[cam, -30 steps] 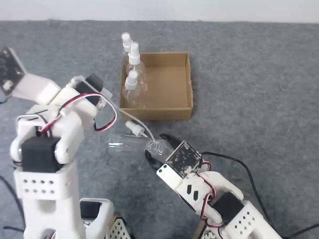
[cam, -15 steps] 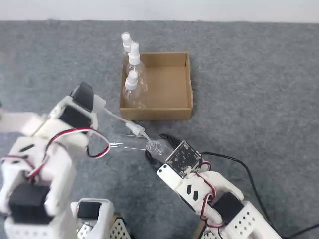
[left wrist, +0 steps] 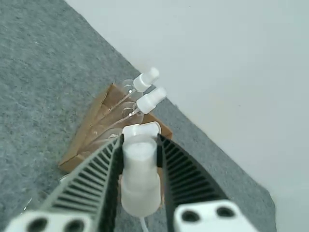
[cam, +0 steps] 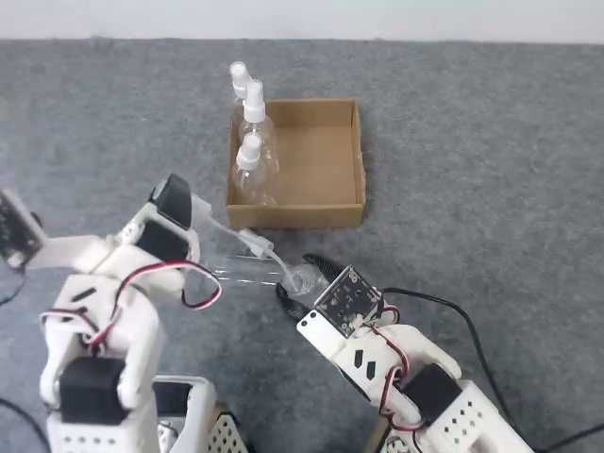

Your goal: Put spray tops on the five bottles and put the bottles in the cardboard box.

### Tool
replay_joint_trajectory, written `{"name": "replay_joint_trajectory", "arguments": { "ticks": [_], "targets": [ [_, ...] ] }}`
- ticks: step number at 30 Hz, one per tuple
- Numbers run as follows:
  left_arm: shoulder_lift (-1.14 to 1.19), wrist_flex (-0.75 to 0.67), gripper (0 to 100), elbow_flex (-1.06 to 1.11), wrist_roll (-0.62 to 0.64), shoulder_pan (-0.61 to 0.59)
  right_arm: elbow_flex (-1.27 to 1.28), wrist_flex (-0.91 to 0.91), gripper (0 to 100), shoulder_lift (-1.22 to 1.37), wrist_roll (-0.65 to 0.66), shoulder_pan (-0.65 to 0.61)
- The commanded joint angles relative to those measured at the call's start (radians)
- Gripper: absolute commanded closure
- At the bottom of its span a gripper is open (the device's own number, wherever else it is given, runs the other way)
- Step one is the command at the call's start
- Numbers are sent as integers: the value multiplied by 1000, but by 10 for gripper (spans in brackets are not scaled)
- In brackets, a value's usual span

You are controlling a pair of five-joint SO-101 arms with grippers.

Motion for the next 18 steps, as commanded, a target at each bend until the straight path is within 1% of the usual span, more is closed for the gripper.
{"name": "replay_joint_trajectory", "arguments": {
  "ticks": [1,18],
  "targets": [
    [-52,-61,988,38,0,0,-21,-18,951,-19,-5,-4],
    [-258,-95,988,90,0,6,-18,-22,951,-15,-5,-4]
  ]
}}
